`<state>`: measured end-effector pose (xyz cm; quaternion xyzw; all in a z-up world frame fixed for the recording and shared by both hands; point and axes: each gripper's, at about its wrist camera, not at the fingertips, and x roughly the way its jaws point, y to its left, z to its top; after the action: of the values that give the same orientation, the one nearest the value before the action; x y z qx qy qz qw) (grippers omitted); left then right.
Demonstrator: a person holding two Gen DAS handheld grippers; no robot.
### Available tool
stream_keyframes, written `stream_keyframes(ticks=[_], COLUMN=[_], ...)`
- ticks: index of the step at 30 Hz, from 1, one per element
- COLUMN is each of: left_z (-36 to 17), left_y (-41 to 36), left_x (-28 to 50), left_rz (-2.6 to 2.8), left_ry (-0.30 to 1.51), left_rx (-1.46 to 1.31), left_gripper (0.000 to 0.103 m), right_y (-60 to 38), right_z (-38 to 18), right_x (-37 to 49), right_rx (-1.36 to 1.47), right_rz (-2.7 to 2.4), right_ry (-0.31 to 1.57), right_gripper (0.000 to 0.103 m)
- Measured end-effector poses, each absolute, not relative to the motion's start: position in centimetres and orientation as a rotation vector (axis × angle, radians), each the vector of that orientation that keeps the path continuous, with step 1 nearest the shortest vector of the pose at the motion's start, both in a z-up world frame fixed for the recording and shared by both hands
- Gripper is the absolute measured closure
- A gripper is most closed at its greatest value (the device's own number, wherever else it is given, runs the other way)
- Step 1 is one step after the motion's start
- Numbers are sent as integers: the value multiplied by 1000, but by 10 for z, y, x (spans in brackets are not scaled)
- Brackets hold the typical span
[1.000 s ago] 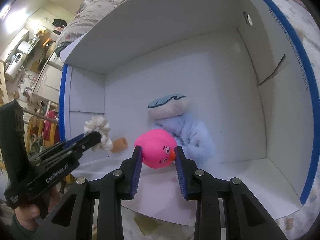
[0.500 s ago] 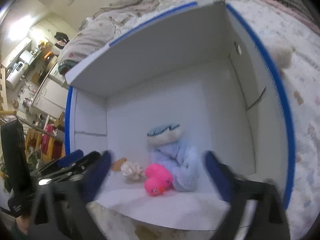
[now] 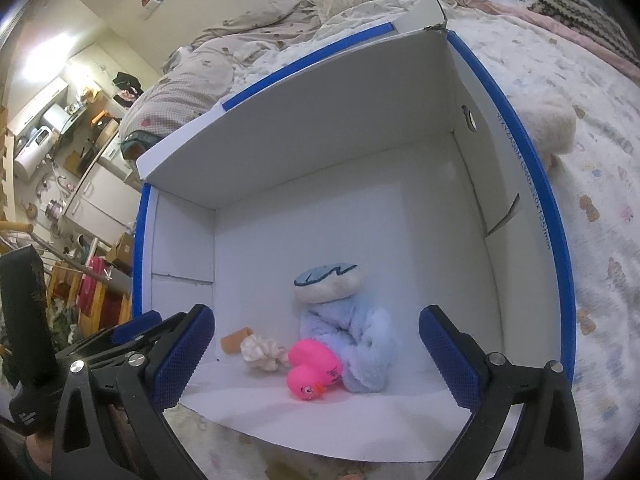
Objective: Organize soft objects
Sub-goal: 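Withdraw both tools up and out of the box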
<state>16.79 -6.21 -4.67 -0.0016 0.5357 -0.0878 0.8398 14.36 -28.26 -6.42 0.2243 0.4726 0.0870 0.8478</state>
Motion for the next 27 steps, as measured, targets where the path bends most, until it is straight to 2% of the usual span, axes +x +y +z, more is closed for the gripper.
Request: stream_keyframes(ticks=[11, 27], left_z=[-24, -32], left_y=[-46, 12], left_x=[135, 97], left_rz=[-174, -84], left_ry=[1075, 1072], left_rx=[15, -75], left_gripper=[39, 39], right_y=[-286, -310], right_z=[-59, -44], right_x=[123, 68], right_rx=[439, 413], right_rz=[161, 79], right_ry=[997, 949], right_gripper=[0, 0])
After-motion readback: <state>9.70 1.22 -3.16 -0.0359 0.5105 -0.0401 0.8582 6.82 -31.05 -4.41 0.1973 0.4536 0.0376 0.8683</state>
